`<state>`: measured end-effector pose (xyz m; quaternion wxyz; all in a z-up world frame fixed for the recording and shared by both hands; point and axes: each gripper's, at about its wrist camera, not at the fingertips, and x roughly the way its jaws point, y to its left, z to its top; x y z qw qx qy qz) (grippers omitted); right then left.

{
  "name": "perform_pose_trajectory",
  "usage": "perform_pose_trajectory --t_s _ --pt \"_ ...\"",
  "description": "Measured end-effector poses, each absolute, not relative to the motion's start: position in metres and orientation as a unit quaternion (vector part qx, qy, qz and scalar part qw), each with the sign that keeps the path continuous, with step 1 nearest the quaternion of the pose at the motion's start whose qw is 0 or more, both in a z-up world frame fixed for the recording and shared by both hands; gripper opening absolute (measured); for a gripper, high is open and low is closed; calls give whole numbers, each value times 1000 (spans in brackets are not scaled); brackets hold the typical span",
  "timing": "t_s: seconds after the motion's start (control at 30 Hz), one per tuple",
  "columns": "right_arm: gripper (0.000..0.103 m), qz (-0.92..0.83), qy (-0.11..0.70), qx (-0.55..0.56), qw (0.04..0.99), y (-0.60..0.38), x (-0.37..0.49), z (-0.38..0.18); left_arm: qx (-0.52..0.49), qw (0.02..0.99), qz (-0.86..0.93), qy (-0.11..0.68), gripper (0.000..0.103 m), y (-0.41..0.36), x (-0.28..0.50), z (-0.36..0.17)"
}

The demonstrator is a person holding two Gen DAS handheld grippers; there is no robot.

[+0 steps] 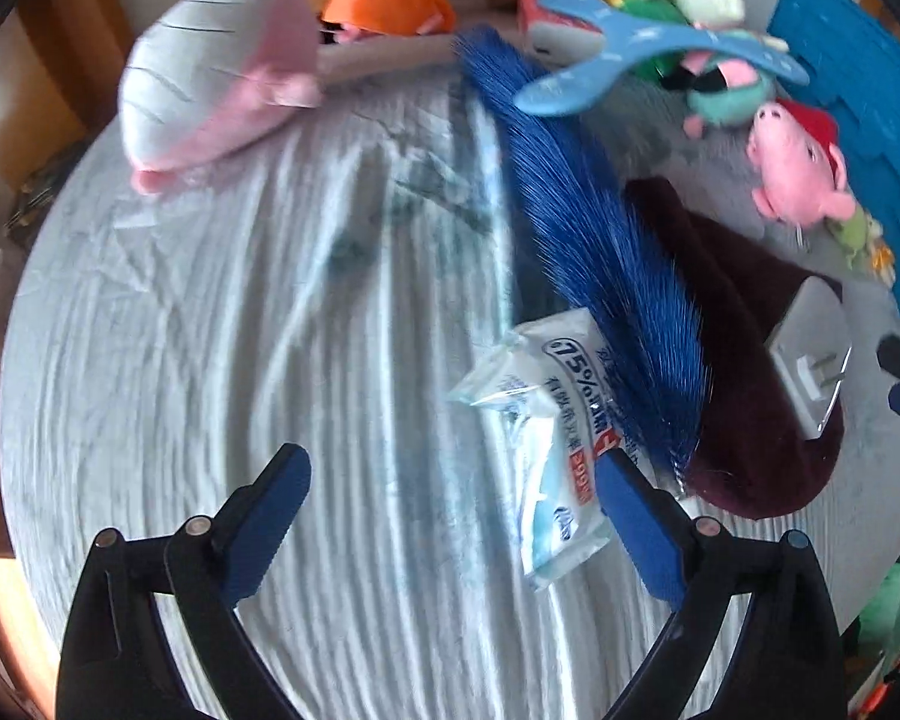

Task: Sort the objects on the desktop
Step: 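Reach the left tool to the wet wipes pack while the right tool reaches the white plug device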

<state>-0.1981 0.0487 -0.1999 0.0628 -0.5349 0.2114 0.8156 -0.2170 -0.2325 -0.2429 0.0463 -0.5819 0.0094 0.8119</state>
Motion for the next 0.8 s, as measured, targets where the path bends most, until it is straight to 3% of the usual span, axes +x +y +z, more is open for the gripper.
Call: perform_pose_trajectory --t_s 0.37,0.63,0.7,0.8 --pt "89 799 208 -560 73 41 -228 -229 -590 69 804 -11 95 -210 -235 -264" --pt "89 800 180 -569 63 26 -240 -242 -594 98 798 -9 55 -196 -236 -262" --pt "81 807 169 -562 65 23 -244 -243 -591 103 800 -3 48 -193 -235 -259" --pt "77 813 149 -559 61 18 -249 -242 -589 103 801 5 47 -191 -236 -261"
